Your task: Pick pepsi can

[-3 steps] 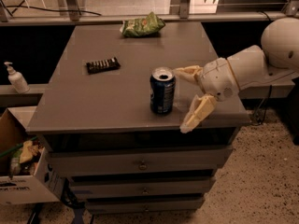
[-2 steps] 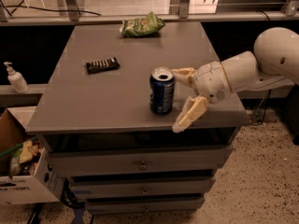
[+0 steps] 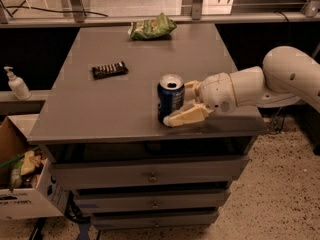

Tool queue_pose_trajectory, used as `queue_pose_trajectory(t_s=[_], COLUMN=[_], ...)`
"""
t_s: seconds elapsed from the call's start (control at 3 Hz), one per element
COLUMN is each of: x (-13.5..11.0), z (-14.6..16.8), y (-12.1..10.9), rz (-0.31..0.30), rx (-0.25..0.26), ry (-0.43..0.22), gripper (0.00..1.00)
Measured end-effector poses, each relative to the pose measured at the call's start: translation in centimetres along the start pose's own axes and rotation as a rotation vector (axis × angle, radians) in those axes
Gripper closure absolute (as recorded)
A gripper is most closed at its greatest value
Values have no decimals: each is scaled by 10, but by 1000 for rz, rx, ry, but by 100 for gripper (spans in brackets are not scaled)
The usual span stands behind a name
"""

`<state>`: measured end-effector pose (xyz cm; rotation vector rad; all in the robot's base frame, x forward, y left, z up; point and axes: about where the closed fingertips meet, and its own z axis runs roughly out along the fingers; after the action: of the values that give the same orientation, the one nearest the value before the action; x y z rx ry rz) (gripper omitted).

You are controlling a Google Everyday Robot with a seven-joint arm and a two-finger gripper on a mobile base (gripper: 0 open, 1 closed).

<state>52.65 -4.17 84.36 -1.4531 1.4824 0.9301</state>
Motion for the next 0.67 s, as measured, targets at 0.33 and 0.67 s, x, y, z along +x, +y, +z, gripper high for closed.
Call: queue_pose_trajectory(t_s=[0.33, 0.67], x=[-3, -16], z=[8, 9], y=[-5, -14], rz=[16, 20], rx=[18, 42], ry=[-46, -89], gripper=[64, 87])
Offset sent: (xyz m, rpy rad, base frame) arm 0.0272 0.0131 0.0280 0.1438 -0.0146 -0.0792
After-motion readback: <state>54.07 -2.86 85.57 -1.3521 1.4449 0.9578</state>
